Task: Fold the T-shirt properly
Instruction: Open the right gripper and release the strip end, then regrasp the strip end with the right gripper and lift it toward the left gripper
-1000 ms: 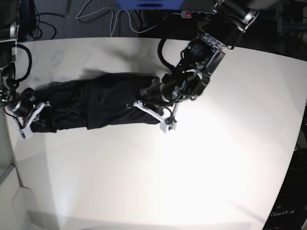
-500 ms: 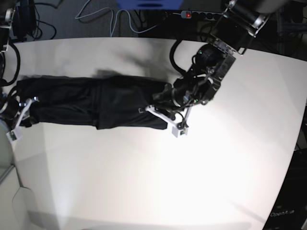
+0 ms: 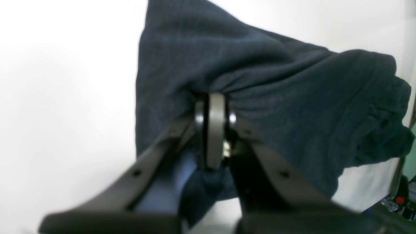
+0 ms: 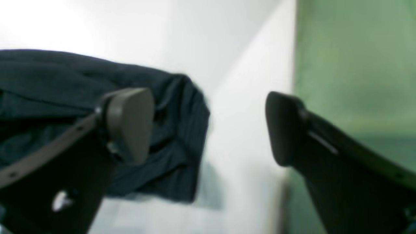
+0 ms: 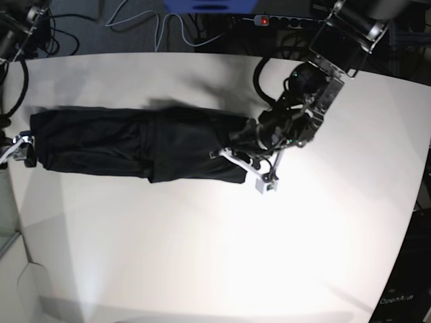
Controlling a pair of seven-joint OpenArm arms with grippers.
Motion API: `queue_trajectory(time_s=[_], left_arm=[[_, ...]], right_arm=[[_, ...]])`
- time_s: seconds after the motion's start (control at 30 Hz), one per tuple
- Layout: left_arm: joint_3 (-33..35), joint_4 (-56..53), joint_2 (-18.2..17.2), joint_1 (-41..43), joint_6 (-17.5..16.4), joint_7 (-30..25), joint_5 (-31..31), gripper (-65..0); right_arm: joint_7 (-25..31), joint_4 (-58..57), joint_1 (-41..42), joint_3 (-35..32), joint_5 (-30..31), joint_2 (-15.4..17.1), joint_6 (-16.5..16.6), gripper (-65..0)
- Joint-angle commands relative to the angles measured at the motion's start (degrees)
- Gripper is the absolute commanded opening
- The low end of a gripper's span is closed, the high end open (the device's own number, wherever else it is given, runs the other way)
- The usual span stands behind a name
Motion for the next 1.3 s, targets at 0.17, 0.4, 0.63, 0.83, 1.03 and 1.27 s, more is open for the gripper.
queue_trajectory(time_s=[0.17, 0.4, 0.63, 0.83, 1.03, 1.27], left_arm=[[-0.15, -0.17, -1.17, -0.19, 2.13, 1.08, 1.55, -63.6], [-0.59, -0.17, -1.34, -0.1, -4.81, 1.08, 1.55, -63.8], [-0.59, -0.26, -1.96, -0.1, -5.25, 1.08, 1.64, -63.8], [-0.68, -0.26, -3.02, -0.1, -5.25, 1.08, 1.64, -63.8], [-0.68, -0.26, -3.1, 0.69, -5.25, 1.08, 1.64, -63.8], [-0.68, -0.26, -3.1, 1.39, -5.25, 1.08, 1.64, -63.8]], right_arm=[[-3.45, 0.91, 2.45, 4.25, 1.11, -4.99, -0.01, -9.4], [-3.1, -3.13, 3.51, 4.25, 1.02, -5.43, -0.01, -5.5], [-1.43, -6.83, 3.51, 3.98, 1.02, -2.09, -0.01, -4.8], [-0.55, -9.9, 3.24, 3.81, 0.85, -0.77, -0.01, -4.8], [2.52, -10.17, 1.84, 1.61, 0.76, -0.95, -0.01, -4.8], [2.61, -10.34, 1.57, 1.52, 0.76, -1.83, -0.01, -4.8]])
